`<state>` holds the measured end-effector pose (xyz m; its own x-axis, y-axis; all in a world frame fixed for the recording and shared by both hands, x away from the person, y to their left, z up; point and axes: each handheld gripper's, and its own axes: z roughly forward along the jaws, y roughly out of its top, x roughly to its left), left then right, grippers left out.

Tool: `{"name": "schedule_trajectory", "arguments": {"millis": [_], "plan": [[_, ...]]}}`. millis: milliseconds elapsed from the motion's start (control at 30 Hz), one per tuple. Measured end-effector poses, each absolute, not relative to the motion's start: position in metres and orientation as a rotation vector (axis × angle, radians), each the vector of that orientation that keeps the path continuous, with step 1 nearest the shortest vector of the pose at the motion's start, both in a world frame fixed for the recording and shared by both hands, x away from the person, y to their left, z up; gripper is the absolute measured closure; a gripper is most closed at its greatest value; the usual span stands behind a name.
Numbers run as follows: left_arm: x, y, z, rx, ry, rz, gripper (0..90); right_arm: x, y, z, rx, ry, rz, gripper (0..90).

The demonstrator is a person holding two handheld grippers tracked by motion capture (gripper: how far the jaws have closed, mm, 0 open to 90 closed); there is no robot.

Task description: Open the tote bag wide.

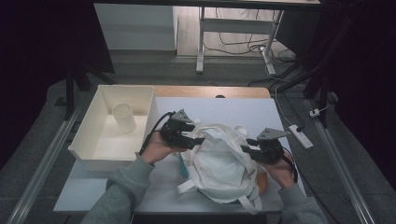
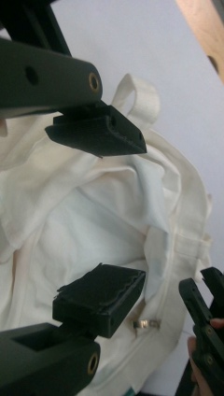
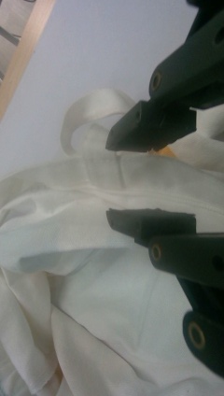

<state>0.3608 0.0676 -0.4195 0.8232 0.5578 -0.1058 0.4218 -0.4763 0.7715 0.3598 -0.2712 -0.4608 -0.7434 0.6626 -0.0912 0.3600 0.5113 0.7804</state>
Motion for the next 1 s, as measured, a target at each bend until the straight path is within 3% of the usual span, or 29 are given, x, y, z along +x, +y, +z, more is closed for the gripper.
{"name": "schedule_trajectory", "arguments": {"millis": [200, 533, 1000], "plan": [[0.350, 0.080, -0.406, 2.107, 0.723, 0.247, 33.7, 0.351, -0.284, -0.456, 0.875, 2.348, 1.195, 51.3], [0.330, 0.121, -0.393, 2.014, 0.821, 0.366, 33.3, 0.338, -0.301, -0.449, 0.863, 2.306, 1.237, 47.2], [0.330, 0.165, -0.395, 1.979, 0.922, 0.427, 32.6, 0.340, -0.296, -0.458, 0.854, 2.346, 1.178, 43.6]]}}
